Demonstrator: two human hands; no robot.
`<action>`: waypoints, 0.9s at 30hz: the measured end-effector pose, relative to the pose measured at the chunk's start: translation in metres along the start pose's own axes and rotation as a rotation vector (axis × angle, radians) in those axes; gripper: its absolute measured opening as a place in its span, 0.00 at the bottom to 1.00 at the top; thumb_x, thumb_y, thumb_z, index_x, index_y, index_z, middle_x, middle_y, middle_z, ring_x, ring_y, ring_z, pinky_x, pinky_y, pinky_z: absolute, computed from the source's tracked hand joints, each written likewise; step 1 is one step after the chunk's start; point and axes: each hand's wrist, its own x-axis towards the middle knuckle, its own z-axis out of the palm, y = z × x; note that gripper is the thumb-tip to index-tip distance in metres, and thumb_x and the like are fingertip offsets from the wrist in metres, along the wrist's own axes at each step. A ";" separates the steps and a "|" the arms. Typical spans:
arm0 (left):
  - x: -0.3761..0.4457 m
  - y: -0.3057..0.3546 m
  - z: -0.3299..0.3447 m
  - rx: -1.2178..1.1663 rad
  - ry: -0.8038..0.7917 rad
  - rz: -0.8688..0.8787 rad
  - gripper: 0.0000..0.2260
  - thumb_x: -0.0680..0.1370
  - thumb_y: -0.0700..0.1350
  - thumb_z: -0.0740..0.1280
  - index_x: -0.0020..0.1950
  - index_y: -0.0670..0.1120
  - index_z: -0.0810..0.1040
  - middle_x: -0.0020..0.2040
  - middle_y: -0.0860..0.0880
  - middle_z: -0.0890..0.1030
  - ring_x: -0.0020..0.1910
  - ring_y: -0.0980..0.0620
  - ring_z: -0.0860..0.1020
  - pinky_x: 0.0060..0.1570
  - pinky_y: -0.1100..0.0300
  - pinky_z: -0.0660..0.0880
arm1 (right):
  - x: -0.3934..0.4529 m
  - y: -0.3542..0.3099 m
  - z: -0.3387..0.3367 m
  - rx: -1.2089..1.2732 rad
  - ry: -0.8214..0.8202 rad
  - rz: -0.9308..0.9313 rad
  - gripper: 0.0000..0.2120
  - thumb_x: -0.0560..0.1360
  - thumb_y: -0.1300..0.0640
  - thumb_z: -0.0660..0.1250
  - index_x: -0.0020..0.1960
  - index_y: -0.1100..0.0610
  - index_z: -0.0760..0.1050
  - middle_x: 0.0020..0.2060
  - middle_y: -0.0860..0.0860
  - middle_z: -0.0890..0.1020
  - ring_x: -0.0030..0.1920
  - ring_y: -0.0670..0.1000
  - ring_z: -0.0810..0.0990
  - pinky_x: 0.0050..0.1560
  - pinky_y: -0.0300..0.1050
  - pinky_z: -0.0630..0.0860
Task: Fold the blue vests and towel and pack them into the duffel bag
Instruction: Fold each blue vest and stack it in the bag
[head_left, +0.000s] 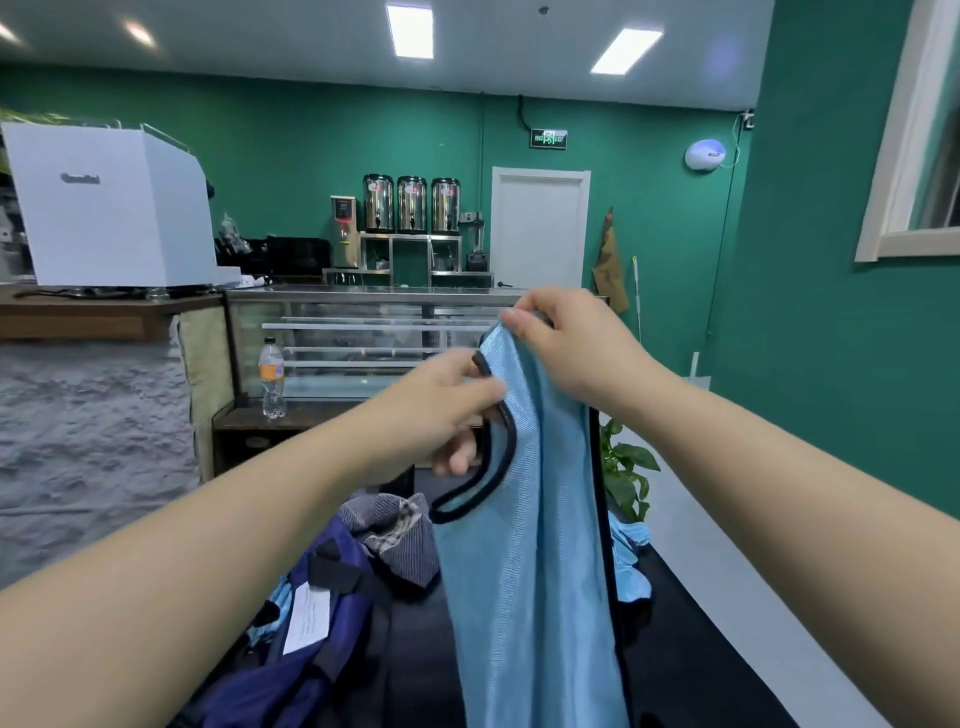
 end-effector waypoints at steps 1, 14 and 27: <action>-0.002 -0.009 0.003 0.050 -0.097 -0.027 0.05 0.81 0.42 0.61 0.56 0.43 0.68 0.40 0.45 0.78 0.18 0.54 0.69 0.19 0.67 0.61 | 0.000 0.002 0.000 -0.003 0.003 0.007 0.12 0.81 0.50 0.60 0.44 0.55 0.74 0.29 0.46 0.69 0.29 0.43 0.66 0.28 0.36 0.60; -0.044 -0.034 -0.032 1.200 -0.311 0.290 0.23 0.75 0.67 0.54 0.48 0.51 0.76 0.44 0.55 0.77 0.44 0.56 0.76 0.47 0.59 0.71 | -0.019 0.044 -0.040 0.028 0.126 0.192 0.12 0.81 0.51 0.60 0.47 0.58 0.76 0.37 0.50 0.77 0.33 0.45 0.70 0.32 0.39 0.65; -0.039 -0.023 -0.040 0.609 -0.089 0.362 0.17 0.67 0.67 0.65 0.44 0.56 0.79 0.40 0.55 0.80 0.40 0.56 0.77 0.41 0.63 0.73 | -0.002 0.050 -0.056 0.138 0.185 0.174 0.13 0.80 0.49 0.61 0.45 0.56 0.76 0.39 0.51 0.78 0.36 0.48 0.72 0.35 0.40 0.69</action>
